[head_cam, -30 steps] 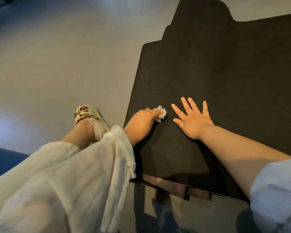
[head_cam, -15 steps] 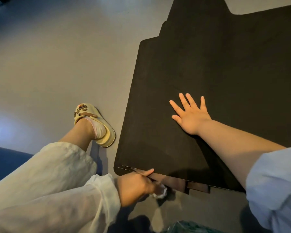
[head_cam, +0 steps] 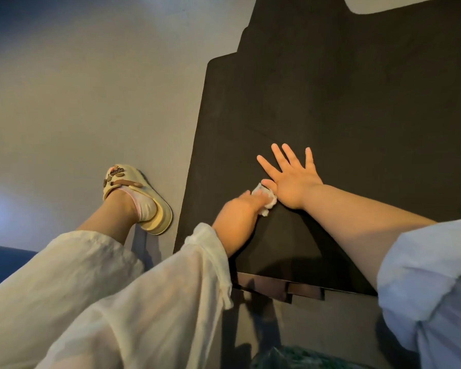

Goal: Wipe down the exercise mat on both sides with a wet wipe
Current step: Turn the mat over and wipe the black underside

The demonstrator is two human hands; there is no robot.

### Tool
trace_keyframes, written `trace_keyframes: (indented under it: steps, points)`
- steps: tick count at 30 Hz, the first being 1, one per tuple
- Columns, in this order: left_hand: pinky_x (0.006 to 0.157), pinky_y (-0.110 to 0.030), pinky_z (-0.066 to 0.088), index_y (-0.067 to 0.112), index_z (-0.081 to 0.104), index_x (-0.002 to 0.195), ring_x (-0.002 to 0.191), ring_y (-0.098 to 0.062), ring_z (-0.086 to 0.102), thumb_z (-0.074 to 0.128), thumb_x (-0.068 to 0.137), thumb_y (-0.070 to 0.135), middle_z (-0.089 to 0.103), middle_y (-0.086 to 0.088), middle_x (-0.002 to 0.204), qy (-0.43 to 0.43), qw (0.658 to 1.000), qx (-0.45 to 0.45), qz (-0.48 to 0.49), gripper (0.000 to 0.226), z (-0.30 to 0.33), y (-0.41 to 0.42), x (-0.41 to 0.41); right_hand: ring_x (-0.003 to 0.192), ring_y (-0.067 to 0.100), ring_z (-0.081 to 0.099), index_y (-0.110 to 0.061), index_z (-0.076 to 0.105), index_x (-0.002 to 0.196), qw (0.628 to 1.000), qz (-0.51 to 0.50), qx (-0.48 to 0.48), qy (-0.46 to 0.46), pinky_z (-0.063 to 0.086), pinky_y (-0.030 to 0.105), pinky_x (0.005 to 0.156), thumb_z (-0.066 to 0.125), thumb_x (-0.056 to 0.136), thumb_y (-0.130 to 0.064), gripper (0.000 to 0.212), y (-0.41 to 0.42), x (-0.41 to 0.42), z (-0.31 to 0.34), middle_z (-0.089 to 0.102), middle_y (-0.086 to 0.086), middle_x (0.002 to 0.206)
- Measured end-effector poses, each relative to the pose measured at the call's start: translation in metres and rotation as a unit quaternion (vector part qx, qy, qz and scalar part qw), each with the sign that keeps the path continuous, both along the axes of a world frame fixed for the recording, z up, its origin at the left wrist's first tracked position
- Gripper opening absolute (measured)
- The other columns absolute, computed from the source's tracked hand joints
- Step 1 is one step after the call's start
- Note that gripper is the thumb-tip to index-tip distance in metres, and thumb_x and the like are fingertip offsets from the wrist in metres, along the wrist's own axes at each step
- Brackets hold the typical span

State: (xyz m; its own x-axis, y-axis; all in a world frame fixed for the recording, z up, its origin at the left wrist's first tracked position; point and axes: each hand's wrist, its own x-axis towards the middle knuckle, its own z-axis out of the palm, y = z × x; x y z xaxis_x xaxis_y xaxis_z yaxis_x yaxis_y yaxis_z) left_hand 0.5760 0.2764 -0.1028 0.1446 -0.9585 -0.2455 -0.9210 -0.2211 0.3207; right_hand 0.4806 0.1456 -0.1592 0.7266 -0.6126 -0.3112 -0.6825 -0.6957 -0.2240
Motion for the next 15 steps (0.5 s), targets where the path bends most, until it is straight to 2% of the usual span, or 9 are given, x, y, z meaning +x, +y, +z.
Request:
trace_keyframes:
  steps: [6,8,9,12,13,15]
  points:
    - [0.108,-0.03,0.024,0.026,0.034,0.143,0.136,-0.015,0.029,0.045,0.094,0.001,0.031,0.004,0.152,0.037,0.994,0.074,-0.067,0.057,0.0,0.049,-0.006,0.142,0.022,-0.024,-0.04,-0.016,0.145,1.0,0.003,-0.004,-0.015,-0.019,0.055,0.107,0.011,0.099,-0.052,0.055,0.002,-0.003,0.002,-0.022,0.001,0.156]
    - [0.109,-0.03,0.023,0.029,0.029,0.145,0.138,-0.015,0.026,0.045,0.094,0.002,0.026,0.005,0.154,0.019,0.99,0.099,-0.102,0.06,0.005,0.062,-0.005,0.144,0.02,-0.016,-0.038,-0.001,0.149,0.996,-0.005,-0.005,-0.085,-0.016,0.053,0.11,0.021,0.1,-0.047,0.054,0.004,-0.009,0.006,-0.012,0.0,0.158]
    - [0.109,-0.028,0.022,0.029,0.028,0.146,0.139,-0.014,0.025,0.044,0.094,0.003,0.025,0.005,0.154,0.007,0.986,0.11,-0.124,0.06,0.007,0.068,-0.005,0.146,0.019,-0.009,-0.034,0.011,0.15,0.989,-0.021,0.002,-0.149,-0.013,0.05,0.111,0.028,0.101,-0.041,0.052,0.006,-0.014,0.008,-0.003,0.001,0.159]
    - [0.108,-0.015,0.017,0.029,0.039,0.141,0.136,-0.009,0.032,0.045,0.097,0.013,0.038,0.003,0.147,0.034,0.981,0.114,-0.156,0.047,0.014,0.072,0.002,0.144,0.021,0.016,-0.019,0.045,0.139,0.926,-0.134,0.044,-0.351,0.005,0.036,0.115,0.039,0.1,-0.02,0.039,0.011,-0.031,0.012,0.02,0.004,0.156]
    - [0.105,-0.009,0.021,0.028,0.047,0.136,0.13,-0.007,0.04,0.047,0.097,0.016,0.048,0.003,0.14,0.055,0.98,0.103,-0.162,0.041,0.02,0.067,0.006,0.142,0.023,0.02,-0.016,0.049,0.135,0.907,-0.178,0.046,-0.38,0.013,0.034,0.114,0.04,0.1,-0.018,0.036,0.011,-0.038,0.012,0.022,0.004,0.155]
    - [0.094,-0.001,0.031,0.022,0.059,0.124,0.112,0.001,0.052,0.053,0.094,0.012,0.062,0.006,0.12,0.12,0.981,0.056,-0.143,0.033,0.032,0.049,0.012,0.139,0.027,0.027,-0.016,0.053,0.132,0.894,-0.235,0.025,-0.381,0.021,0.035,0.113,0.041,0.099,-0.018,0.035,0.009,-0.054,0.007,0.026,0.005,0.154]
